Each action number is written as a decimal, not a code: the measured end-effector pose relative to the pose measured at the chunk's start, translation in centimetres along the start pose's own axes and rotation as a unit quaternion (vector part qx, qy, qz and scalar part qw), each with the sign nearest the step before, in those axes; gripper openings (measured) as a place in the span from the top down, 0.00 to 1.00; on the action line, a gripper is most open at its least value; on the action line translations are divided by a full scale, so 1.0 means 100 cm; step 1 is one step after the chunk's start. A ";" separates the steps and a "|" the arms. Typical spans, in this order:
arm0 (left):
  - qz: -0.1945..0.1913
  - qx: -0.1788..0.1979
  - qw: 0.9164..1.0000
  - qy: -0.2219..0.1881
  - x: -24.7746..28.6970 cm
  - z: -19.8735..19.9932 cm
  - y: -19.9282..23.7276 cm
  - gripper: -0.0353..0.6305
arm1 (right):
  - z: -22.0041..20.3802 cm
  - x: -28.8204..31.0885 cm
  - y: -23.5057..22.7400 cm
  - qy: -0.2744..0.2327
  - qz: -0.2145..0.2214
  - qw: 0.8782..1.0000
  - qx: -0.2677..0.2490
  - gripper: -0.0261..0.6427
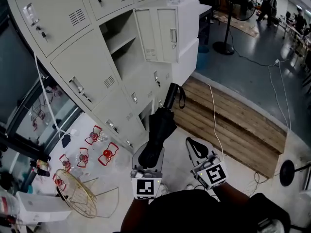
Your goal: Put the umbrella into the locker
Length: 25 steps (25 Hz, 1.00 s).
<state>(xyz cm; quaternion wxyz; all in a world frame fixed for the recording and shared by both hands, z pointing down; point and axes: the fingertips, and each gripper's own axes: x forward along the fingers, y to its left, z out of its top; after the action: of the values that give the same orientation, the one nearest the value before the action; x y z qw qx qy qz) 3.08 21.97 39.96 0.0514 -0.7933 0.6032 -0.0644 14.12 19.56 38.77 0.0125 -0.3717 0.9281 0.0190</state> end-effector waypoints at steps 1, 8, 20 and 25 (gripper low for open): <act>0.001 0.001 1.000 0.001 0.000 -0.001 0.005 0.66 | 0.000 0.001 0.000 -0.001 -0.003 1.000 0.001 0.96; -0.003 0.001 1.000 0.004 0.000 -0.003 0.026 0.66 | 0.006 0.017 -0.002 -0.011 -0.023 1.000 0.003 0.96; -0.028 0.002 1.000 -0.006 0.006 -0.011 0.077 0.66 | 0.010 0.063 0.009 -0.024 -0.054 0.998 -0.019 0.96; -0.038 -0.006 0.999 -0.006 0.011 -0.016 0.089 0.66 | 0.006 0.074 0.005 -0.021 -0.069 0.997 -0.036 0.96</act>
<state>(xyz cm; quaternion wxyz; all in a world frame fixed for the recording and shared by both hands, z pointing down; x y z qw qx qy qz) -5.36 18.49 40.18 0.0483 -0.8162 0.5728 -0.0579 8.41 14.84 37.88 0.0193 -0.4345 0.8985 0.0596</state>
